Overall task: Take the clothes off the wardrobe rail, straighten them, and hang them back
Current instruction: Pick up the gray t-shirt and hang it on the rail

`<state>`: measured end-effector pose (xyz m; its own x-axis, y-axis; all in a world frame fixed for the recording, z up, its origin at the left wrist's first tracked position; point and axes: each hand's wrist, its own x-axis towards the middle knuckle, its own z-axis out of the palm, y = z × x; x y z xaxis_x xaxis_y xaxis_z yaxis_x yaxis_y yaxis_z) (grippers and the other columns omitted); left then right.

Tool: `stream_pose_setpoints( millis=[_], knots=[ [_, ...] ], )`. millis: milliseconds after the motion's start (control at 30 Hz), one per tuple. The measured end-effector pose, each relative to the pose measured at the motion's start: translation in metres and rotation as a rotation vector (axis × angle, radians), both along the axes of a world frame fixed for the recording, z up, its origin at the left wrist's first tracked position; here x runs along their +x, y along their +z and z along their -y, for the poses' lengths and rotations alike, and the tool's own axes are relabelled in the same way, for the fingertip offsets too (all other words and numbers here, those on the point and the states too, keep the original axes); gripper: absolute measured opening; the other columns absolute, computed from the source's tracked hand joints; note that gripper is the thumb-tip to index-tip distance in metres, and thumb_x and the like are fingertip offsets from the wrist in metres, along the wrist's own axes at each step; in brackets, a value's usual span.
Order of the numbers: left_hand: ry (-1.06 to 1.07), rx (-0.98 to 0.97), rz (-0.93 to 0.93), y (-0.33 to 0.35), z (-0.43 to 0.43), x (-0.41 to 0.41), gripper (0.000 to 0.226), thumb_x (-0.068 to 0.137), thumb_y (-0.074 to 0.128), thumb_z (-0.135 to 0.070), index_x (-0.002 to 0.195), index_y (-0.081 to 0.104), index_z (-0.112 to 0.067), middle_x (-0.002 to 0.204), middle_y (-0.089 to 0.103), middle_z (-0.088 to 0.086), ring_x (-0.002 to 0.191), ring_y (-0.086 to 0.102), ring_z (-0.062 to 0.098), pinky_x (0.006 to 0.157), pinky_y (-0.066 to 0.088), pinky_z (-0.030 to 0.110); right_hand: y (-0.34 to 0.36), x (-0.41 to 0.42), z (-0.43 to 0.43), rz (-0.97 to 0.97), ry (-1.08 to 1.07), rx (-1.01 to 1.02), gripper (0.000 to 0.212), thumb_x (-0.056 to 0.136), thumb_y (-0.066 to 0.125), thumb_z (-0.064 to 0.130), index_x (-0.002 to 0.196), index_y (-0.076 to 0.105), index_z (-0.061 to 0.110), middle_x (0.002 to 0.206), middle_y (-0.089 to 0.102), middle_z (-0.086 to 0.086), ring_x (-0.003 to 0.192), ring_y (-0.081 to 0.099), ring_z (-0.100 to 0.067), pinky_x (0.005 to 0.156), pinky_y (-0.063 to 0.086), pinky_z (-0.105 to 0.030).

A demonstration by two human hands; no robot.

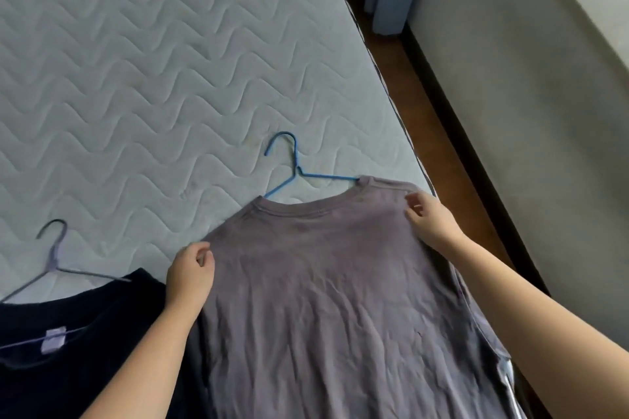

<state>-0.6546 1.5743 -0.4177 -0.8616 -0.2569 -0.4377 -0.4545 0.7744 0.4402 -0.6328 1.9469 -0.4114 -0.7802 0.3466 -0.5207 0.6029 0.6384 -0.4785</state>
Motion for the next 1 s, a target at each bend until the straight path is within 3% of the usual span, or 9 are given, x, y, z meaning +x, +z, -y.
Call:
stream_pose_setpoints(
  millis=[133,233,333,433,600,733,867,1000],
  knots=[
    [-0.079,-0.069,-0.044,-0.027,0.001,-0.031,0.028,0.090,0.049,-0.010,0.114,0.058,-0.001,0.118,0.058,0.020,0.108,0.054,0.035,0.092,0.040,0.037,-0.026,-0.037,-0.004,-0.055,0.060,0.044,0.042,0.088,0.052,0.015,0.129,0.047,0.003,0.132,0.052,-0.015,0.121,0.049,-0.028,0.099,0.037,-0.032],
    [-0.118,-0.176,-0.025,-0.046,0.006,-0.043,0.028,0.088,0.052,-0.014,0.112,0.059,-0.001,0.117,0.056,0.024,0.107,0.053,0.040,0.092,0.042,0.042,-0.043,-0.047,-0.011,0.014,0.136,0.161,0.045,0.087,0.055,0.020,0.129,0.046,0.007,0.134,0.048,-0.013,0.123,0.046,-0.029,0.100,0.037,-0.038],
    [-0.122,-0.270,0.026,-0.053,0.007,-0.049,0.028,0.088,0.053,-0.021,0.110,0.059,-0.005,0.115,0.058,0.022,0.106,0.052,0.042,0.089,0.043,0.044,-0.048,-0.048,-0.017,0.093,0.201,0.303,0.036,0.087,0.053,0.021,0.121,0.050,0.009,0.127,0.049,-0.016,0.119,0.044,-0.034,0.093,0.039,-0.042],
    [-0.094,-0.244,0.100,-0.051,0.001,-0.053,0.028,0.088,0.053,-0.029,0.106,0.060,-0.009,0.111,0.062,0.018,0.103,0.056,0.037,0.085,0.045,0.040,-0.047,-0.042,-0.017,0.149,0.221,0.341,0.028,0.089,0.050,0.020,0.113,0.052,0.005,0.121,0.049,-0.018,0.115,0.043,-0.036,0.090,0.039,-0.042],
    [-0.327,-0.442,0.269,-0.035,-0.009,-0.044,0.035,0.085,0.052,-0.048,0.105,0.060,-0.021,0.120,0.050,0.015,0.115,0.045,0.033,0.096,0.036,0.037,-0.028,-0.011,-0.024,0.052,0.151,0.249,0.018,0.092,0.047,0.017,0.094,0.057,0.002,0.102,0.051,-0.018,0.103,0.048,-0.037,0.077,0.039,-0.037],
    [-0.314,-0.273,0.347,-0.022,-0.014,-0.024,0.033,0.090,0.043,-0.047,0.098,0.056,-0.018,0.116,0.056,0.010,0.107,0.052,0.030,0.090,0.043,0.038,-0.006,0.021,-0.031,-0.056,0.069,0.170,0.014,0.088,0.049,0.009,0.074,0.048,0.011,0.083,0.049,-0.008,0.086,0.051,-0.031,0.067,0.033,-0.032],
    [-0.313,-0.213,0.289,0.009,-0.027,0.004,0.032,0.093,0.037,-0.044,0.100,0.047,-0.015,0.115,0.059,0.007,0.104,0.055,0.027,0.088,0.042,0.036,0.024,0.058,-0.037,-0.138,0.025,0.120,0.011,0.086,0.050,0.004,0.076,0.051,0.008,0.082,0.054,-0.009,0.080,0.048,-0.026,0.066,0.032,-0.032],
    [-0.269,-0.088,0.208,0.054,-0.036,0.034,0.032,0.093,0.041,-0.042,0.108,0.052,-0.016,0.115,0.061,0.005,0.105,0.055,0.025,0.088,0.041,0.035,0.061,0.095,-0.044,-0.192,-0.044,0.108,0.014,0.087,0.050,0.004,0.075,0.050,0.012,0.077,0.051,-0.004,0.075,0.045,-0.023,0.059,0.030,-0.032]
  ],
)
